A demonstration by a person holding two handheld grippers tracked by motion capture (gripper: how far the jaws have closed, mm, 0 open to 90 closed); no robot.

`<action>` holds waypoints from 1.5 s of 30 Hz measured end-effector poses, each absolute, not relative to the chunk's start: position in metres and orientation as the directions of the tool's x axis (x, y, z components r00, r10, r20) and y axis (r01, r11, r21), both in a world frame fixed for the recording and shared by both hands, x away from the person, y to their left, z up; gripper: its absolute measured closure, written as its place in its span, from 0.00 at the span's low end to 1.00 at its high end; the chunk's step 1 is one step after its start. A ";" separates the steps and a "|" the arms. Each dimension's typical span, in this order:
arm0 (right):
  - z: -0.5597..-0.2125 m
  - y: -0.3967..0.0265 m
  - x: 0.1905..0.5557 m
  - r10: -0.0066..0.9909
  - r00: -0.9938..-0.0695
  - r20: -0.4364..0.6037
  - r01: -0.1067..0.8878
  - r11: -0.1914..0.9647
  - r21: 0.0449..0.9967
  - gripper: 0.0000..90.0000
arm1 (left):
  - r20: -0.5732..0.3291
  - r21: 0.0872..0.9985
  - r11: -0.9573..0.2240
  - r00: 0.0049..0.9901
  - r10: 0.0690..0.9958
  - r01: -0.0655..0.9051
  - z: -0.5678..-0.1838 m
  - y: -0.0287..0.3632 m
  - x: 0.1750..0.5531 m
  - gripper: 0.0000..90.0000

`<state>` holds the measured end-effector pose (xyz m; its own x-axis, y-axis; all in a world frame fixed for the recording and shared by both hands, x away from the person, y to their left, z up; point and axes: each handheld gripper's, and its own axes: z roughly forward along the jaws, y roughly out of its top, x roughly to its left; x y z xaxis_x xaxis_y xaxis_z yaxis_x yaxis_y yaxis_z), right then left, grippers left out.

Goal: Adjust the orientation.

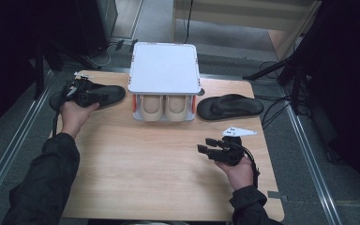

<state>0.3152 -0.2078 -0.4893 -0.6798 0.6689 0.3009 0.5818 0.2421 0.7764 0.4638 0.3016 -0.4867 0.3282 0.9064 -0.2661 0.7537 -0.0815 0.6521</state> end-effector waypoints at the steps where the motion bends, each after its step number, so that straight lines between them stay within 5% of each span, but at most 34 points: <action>1: -0.489 -0.208 0.315 0.668 -0.682 0.299 0.581 0.245 0.776 0.54 | -0.259 0.651 -0.088 0.330 0.908 0.754 -0.486 0.302 0.467 1.00; 14: -0.491 -0.201 0.313 0.651 -0.699 0.296 0.579 0.273 0.768 0.54 | -0.282 0.641 -0.004 0.240 0.929 0.768 -0.504 0.307 0.493 1.00; 45: -0.489 -0.208 0.313 0.653 -0.690 0.312 0.576 0.233 0.784 0.55 | -0.297 0.612 -0.044 0.281 0.912 0.790 -0.516 0.304 0.475 1.00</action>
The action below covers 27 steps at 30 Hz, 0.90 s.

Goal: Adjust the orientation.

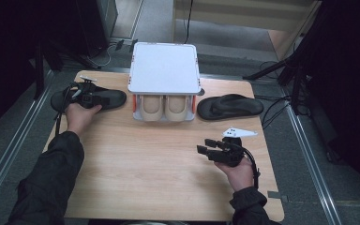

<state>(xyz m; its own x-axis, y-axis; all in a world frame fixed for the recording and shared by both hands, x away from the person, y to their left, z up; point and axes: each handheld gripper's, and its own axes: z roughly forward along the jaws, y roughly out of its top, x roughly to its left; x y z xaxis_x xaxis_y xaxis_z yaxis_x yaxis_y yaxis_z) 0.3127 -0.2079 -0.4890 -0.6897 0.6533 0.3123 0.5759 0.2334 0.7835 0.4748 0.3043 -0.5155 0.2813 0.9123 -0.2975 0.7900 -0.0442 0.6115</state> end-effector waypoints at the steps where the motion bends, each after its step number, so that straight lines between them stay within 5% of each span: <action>1: -0.489 -0.208 0.313 0.654 -0.690 0.311 0.575 0.234 0.784 0.55 | -0.300 0.611 -0.044 0.282 0.912 0.791 -0.516 0.304 0.473 1.00; 27: -0.490 -0.206 0.314 0.655 -0.687 0.314 0.578 0.231 0.783 0.56 | -0.298 0.588 -0.111 0.342 0.891 0.801 -0.514 0.299 0.424 1.00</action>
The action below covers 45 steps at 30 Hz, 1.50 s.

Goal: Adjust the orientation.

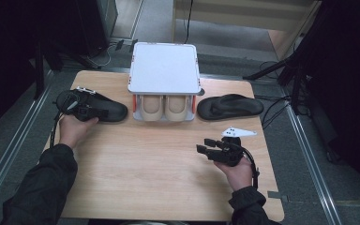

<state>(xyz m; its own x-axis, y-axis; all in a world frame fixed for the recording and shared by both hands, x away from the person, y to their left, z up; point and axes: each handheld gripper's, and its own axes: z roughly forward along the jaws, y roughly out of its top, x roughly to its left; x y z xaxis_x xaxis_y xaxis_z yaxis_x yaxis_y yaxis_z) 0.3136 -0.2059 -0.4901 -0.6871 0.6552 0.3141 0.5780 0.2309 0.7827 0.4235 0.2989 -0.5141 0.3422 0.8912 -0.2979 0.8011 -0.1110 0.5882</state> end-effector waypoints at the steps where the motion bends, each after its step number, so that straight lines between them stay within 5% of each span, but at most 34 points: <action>1: -0.491 -0.206 0.314 0.655 -0.688 0.312 0.577 0.233 0.783 0.56 | -0.293 0.587 -0.119 0.347 0.891 0.800 -0.514 0.298 0.421 1.00; 33: -0.493 -0.199 0.317 0.651 -0.693 0.311 0.582 0.251 0.773 0.56 | -0.285 0.580 -0.161 0.384 0.878 0.799 -0.512 0.305 0.373 1.00; 40: -0.494 -0.198 0.317 0.650 -0.696 0.306 0.581 0.259 0.771 0.56 | -0.319 0.642 -0.080 0.361 0.876 0.762 -0.490 0.315 0.366 0.75; 45: -0.493 -0.199 0.316 0.653 -0.693 0.305 0.583 0.259 0.770 0.56 | -0.296 0.650 -0.042 0.304 0.906 0.759 -0.482 0.329 0.363 0.68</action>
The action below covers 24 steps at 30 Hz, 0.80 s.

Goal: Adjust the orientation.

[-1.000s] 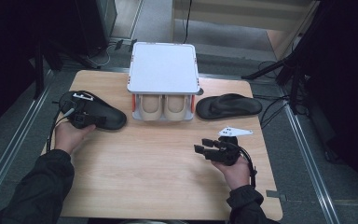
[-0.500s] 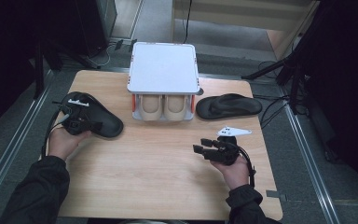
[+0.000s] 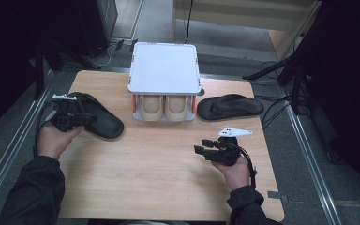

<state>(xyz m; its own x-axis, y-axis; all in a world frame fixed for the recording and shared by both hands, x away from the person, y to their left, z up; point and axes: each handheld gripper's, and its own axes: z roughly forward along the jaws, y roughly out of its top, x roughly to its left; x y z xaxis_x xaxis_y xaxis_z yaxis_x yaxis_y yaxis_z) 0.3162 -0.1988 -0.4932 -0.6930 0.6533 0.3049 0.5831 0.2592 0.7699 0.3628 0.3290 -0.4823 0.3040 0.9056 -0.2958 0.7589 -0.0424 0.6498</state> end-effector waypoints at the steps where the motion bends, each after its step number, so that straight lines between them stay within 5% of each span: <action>1: -0.493 -0.199 0.316 0.654 -0.693 0.303 0.581 0.259 0.771 0.56 | -0.285 0.652 -0.040 0.293 0.913 0.758 -0.482 0.332 0.363 0.67; 24: -0.496 -0.202 0.308 0.676 -0.673 0.301 0.593 0.251 0.765 0.54 | -0.283 0.653 0.078 0.147 0.948 0.754 -0.501 0.362 0.391 0.52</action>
